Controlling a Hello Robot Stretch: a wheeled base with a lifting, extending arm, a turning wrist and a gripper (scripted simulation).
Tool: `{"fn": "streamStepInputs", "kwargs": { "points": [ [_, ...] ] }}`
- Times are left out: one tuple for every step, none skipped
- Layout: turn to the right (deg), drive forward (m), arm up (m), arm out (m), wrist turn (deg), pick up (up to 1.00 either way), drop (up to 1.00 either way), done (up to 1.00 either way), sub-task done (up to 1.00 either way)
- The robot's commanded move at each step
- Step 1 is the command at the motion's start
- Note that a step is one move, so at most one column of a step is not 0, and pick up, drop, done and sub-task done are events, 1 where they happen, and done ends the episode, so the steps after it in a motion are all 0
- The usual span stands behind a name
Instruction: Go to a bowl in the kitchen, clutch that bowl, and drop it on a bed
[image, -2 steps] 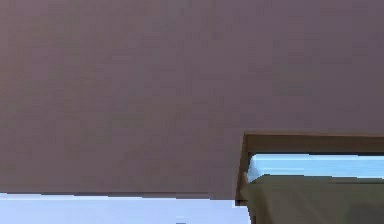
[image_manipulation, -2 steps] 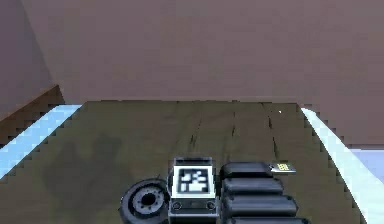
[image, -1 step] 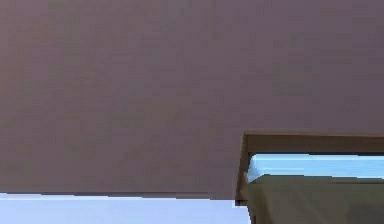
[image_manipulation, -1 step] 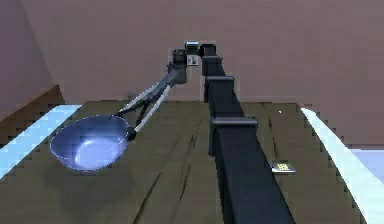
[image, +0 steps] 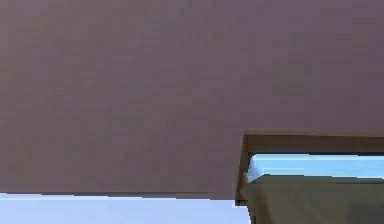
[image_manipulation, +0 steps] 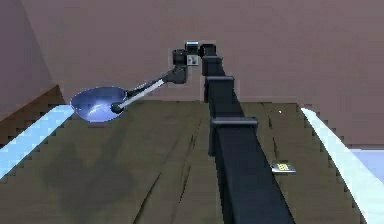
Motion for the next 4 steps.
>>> {"fn": "streamStepInputs", "kwargs": {
  "points": [
    [0.0, 0.0, 0.0, 0.0, 45.0, 0.0, 0.0, 0.0, 0.0],
    [0.0, 0.0, 0.0, 0.0, 45.0, 0.0, 0.0, 0.0, 0.0],
    [0.0, 0.0, -0.22, 0.0, 0.0, 0.0, 0.0, 0.0, 0.0],
    [0.0, 0.0, -0.32, 0.0, 0.0, 0.0, 0.0, 0.0, 0.0]
  ]
}}
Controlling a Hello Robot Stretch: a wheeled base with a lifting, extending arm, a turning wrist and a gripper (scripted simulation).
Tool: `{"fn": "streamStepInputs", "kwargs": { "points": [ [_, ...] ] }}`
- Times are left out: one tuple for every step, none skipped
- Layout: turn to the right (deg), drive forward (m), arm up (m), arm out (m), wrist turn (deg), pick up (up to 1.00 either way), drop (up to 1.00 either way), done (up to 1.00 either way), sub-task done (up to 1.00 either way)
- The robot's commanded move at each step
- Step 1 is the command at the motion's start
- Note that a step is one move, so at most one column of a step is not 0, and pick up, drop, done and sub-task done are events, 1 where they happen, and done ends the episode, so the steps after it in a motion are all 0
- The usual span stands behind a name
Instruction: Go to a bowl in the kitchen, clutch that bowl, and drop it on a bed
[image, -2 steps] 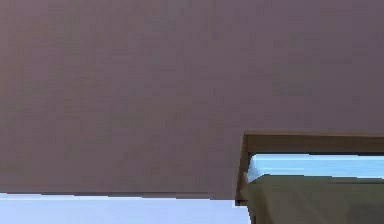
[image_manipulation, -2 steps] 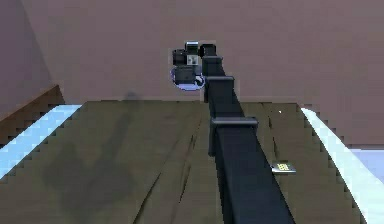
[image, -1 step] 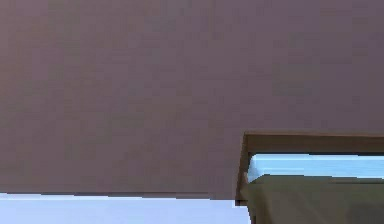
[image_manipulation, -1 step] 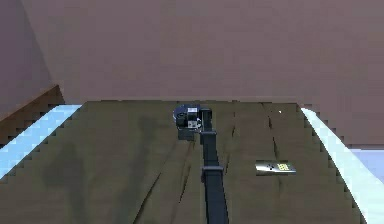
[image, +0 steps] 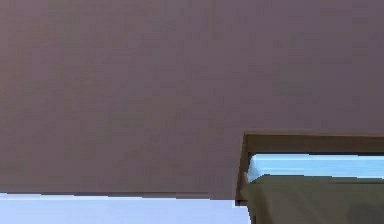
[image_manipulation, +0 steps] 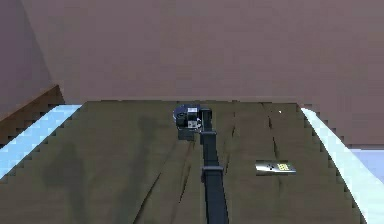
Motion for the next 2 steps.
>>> {"fn": "streamStepInputs", "kwargs": {
  "points": [
    [0.0, 0.0, 0.0, 0.0, 0.0, 0.0, 1.0, 0.0, 0.0],
    [0.0, 0.0, 0.1, 0.0, 0.0, 0.0, 0.0, 0.0, 0.0]
  ]
}}
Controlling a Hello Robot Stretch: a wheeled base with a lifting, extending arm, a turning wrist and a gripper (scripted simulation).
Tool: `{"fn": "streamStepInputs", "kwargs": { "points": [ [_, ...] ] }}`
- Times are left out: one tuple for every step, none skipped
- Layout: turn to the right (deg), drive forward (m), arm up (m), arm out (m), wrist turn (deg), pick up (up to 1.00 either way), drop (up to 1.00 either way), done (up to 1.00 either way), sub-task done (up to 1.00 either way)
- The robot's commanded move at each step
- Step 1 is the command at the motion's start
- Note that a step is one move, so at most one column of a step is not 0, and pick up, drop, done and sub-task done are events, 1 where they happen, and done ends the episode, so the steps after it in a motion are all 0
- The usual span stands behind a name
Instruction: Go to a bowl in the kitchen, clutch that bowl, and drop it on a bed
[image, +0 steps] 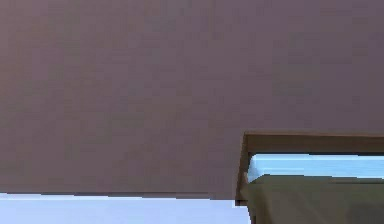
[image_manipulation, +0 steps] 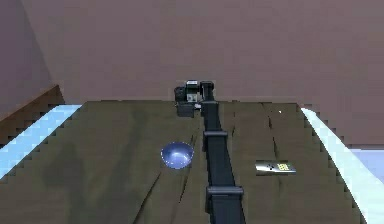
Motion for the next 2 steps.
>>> {"fn": "streamStepInputs", "kwargs": {
  "points": [
    [0.0, 0.0, 0.0, -0.08, 0.0, 0.0, 0.0, 0.0, 0.0],
    [0.0, 0.0, 0.0, 0.0, 0.0, 0.0, 0.0, 1.0, 0.0]
  ]
}}
